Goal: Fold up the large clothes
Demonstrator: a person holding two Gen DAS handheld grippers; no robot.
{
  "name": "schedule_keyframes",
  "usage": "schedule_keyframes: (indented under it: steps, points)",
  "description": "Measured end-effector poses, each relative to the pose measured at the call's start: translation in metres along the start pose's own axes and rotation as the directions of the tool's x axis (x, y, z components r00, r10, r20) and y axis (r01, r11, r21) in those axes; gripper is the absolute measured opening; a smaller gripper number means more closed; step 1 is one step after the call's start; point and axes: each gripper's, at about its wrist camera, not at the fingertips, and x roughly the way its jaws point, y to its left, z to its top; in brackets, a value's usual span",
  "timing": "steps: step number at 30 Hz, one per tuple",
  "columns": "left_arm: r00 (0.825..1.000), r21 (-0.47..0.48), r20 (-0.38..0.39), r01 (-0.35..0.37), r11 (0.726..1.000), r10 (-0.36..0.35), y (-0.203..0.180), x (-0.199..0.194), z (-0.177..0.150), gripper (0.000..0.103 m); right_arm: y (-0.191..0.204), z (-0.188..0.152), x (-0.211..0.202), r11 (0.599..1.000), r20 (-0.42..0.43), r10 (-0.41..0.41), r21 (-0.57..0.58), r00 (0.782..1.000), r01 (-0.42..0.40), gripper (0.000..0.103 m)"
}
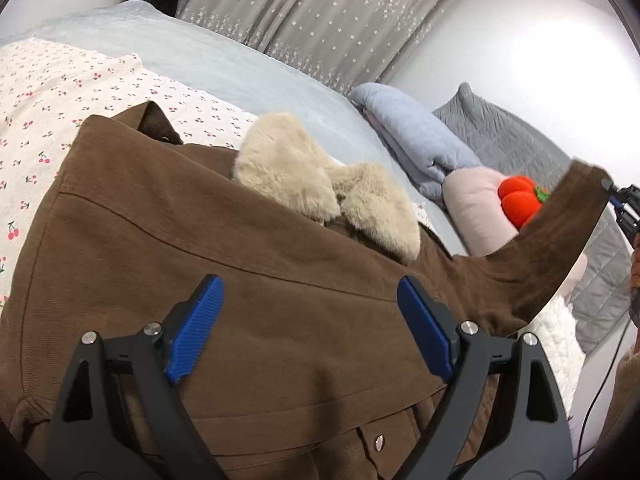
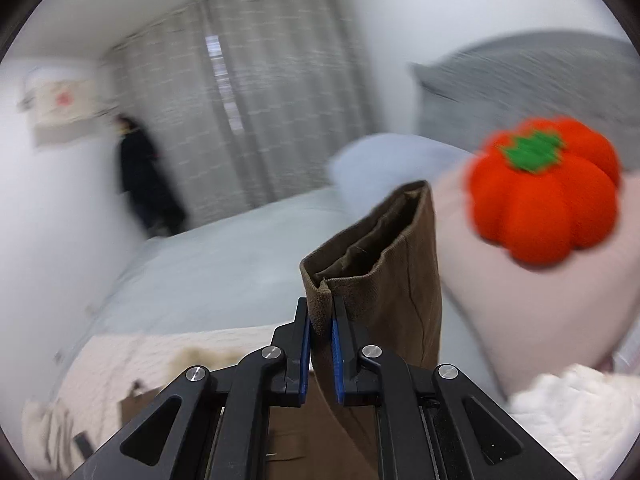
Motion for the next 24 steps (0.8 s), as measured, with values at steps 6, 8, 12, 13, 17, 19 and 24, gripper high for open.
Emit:
schedule_keyframes:
  steps: [6,8,12,13,17,19,24]
  points:
    - [1.0,-0.038,0.013,0.015,0.999,-0.014,0.009,-0.006,0.003,0.088,0.103,-0.02,0.008,0.972,-0.083,0.197,-0.111,0.977,-0.205,0.009]
    - [1.0,-0.05,0.024,0.014,0.999,-0.012,0.013,-0.009,0.004,0.088,0.135,-0.035,0.02,0.951,-0.139,0.257,-0.138,0.956,-0.276,0.009]
    - [0.999,-0.112,0.045,0.025,0.993,-0.02,0.029,-0.014,0.007,0.088,0.188,-0.082,0.06,0.905,-0.284,0.363,-0.119,0.887,-0.408,0.009]
    - [0.999,-0.128,0.049,0.03,0.991,-0.024,0.033,-0.015,0.008,0.088,0.202,-0.098,0.075,0.893,-0.333,0.378,-0.114,0.864,-0.435,0.009]
    - [0.997,-0.169,0.058,0.055,0.984,-0.045,0.043,-0.017,0.009,0.088,0.233,-0.163,0.128,0.858,-0.523,0.403,-0.069,0.751,-0.508,0.015]
    - [0.997,-0.174,0.061,0.064,0.983,-0.054,0.044,-0.017,0.009,0.088,0.237,-0.191,0.15,0.856,-0.612,0.4,-0.016,0.682,-0.517,0.022]
    - [0.992,-0.154,0.032,0.124,0.98,-0.121,0.038,-0.01,0.009,0.084,0.209,-0.196,0.154,0.838,-0.58,0.474,0.065,0.663,-0.542,0.052]
